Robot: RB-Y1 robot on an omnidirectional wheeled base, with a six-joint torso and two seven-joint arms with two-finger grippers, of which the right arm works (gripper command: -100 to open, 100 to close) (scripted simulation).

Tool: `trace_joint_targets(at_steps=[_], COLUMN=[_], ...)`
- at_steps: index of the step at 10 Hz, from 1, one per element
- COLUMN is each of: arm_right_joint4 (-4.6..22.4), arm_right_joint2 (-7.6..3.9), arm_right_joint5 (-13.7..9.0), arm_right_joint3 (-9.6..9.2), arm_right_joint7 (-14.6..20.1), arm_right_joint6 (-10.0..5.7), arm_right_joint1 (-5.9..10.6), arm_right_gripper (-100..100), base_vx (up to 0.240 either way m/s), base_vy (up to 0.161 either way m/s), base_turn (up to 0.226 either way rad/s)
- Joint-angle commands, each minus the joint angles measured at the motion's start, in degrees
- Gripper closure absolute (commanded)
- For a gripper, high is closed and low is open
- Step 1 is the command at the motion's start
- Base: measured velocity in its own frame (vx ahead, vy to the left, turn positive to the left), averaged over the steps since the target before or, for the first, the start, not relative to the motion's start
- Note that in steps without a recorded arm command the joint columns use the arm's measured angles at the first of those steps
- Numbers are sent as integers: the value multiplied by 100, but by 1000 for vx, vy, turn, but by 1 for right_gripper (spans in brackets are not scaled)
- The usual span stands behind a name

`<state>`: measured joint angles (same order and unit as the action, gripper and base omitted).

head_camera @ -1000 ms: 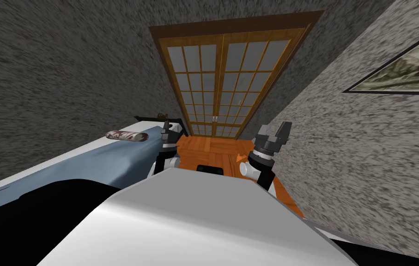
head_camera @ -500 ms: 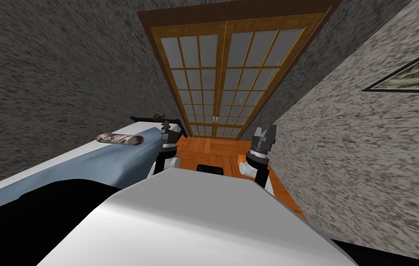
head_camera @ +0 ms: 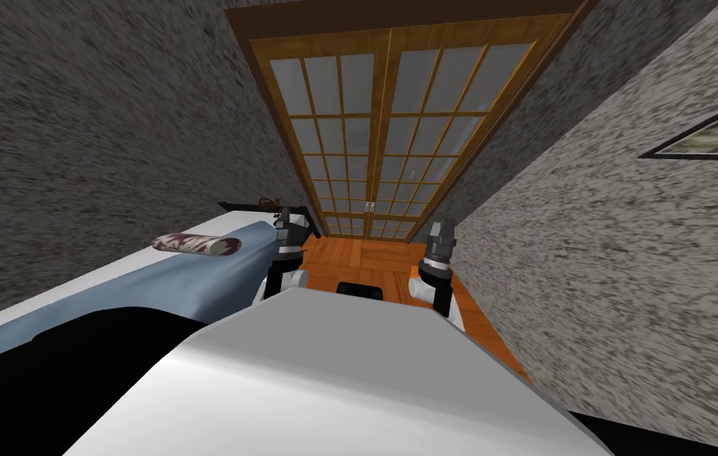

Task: Pull the door open

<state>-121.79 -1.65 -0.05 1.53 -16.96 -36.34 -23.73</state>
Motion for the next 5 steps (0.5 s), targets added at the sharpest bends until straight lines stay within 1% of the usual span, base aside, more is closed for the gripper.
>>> trace_joint_targets(at_steps=[1,3,5], arm_right_joint4=[189,419,649], arm_right_joint2=[-38,-82,-126], arm_right_joint5=[45,108,170], arm_right_joint3=[27,54,81], arm_right_joint7=[-116,-262,-409], arm_right_joint6=[-32,-79,-126], arm_right_joint1=[60,115,170], arm_right_gripper=[-100,-100,-100], base_vx=[98,96,99], base_vy=[32,47,29], base_turn=[-9,-11,-11])
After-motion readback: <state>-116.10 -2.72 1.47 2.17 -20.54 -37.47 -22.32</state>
